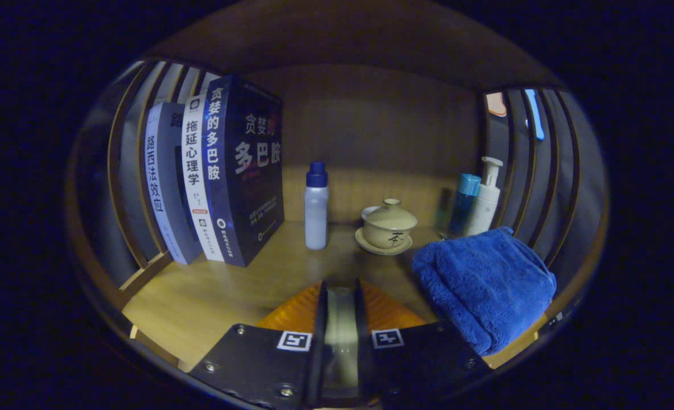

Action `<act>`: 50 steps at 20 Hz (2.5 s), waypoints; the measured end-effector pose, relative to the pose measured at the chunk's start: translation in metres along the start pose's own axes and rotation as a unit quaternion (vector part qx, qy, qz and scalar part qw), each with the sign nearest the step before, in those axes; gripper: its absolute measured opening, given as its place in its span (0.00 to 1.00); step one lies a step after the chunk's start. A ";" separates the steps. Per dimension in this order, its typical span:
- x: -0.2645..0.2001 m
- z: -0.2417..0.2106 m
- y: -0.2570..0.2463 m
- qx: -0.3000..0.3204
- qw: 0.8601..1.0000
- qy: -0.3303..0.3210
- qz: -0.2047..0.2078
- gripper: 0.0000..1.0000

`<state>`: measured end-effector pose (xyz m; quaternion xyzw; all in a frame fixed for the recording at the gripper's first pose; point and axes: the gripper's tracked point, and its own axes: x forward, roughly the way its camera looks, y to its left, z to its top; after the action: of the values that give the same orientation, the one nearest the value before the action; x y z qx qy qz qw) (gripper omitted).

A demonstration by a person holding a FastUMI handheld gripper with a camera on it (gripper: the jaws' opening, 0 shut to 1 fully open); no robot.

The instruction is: Pull open the drawer, take out the items inside it, and place them on the countertop above the cabinet.

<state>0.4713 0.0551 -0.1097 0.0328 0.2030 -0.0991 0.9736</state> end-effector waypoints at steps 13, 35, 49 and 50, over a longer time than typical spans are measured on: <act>-0.133 0.045 0.000 -0.017 0.993 -0.107 0.052 0.92; -0.316 -0.144 -0.037 0.025 0.996 -0.079 0.038 0.98; -0.290 -0.186 -0.016 -0.013 0.998 -0.067 0.001 0.98; -0.287 -0.184 -0.018 -0.012 0.998 -0.067 -0.007 0.98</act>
<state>0.1381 0.1084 -0.1635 0.0134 0.1387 -0.1053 0.9846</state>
